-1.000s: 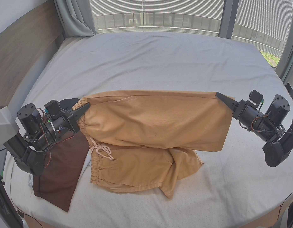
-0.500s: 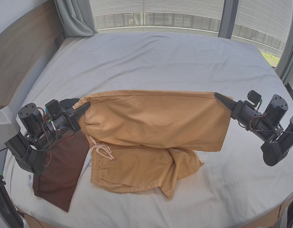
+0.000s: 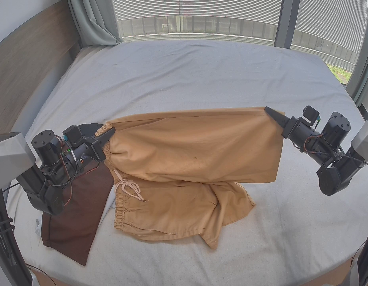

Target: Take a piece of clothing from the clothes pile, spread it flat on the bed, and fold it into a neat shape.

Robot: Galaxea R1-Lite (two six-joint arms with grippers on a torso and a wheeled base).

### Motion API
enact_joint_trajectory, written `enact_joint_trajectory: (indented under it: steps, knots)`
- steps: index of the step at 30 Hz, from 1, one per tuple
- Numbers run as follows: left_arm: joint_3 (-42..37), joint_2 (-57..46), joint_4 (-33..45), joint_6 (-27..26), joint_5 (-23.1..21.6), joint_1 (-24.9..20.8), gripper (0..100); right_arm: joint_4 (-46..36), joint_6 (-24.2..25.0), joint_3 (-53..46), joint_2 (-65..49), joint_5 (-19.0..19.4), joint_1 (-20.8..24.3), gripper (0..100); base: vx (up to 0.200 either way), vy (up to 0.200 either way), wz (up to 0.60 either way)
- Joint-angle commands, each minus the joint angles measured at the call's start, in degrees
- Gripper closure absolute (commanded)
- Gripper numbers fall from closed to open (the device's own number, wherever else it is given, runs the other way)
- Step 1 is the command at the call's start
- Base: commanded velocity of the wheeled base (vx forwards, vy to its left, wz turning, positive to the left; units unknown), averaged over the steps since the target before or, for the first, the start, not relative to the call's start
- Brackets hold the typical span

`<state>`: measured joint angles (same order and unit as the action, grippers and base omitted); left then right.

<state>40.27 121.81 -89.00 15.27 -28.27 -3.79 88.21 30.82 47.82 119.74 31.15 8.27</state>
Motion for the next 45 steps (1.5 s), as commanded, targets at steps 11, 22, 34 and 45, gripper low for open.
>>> enact_joint_trajectory:
  steps: [11,22,34,45]
  knots:
    - [8.69,6.86,-0.12,4.76,2.25,0.01,100,-4.72,0.12,14.67,10.08,-0.03,-0.62,100,0.000,0.000,0.00]
    - [15.63,14.25,-0.12,6.52,4.36,-0.16,100,-10.78,0.12,27.06,16.85,-0.21,-1.85,100,0.000,0.000,0.00]
    - [24.77,20.31,-0.12,10.57,6.47,-0.25,100,-13.15,0.12,34.79,22.56,-0.21,-2.11,100,0.000,0.000,0.00]
    - [28.90,23.47,-0.12,15.14,8.67,-0.16,100,-17.63,0.03,45.16,28.18,-0.30,-1.76,100,0.000,0.000,0.00]
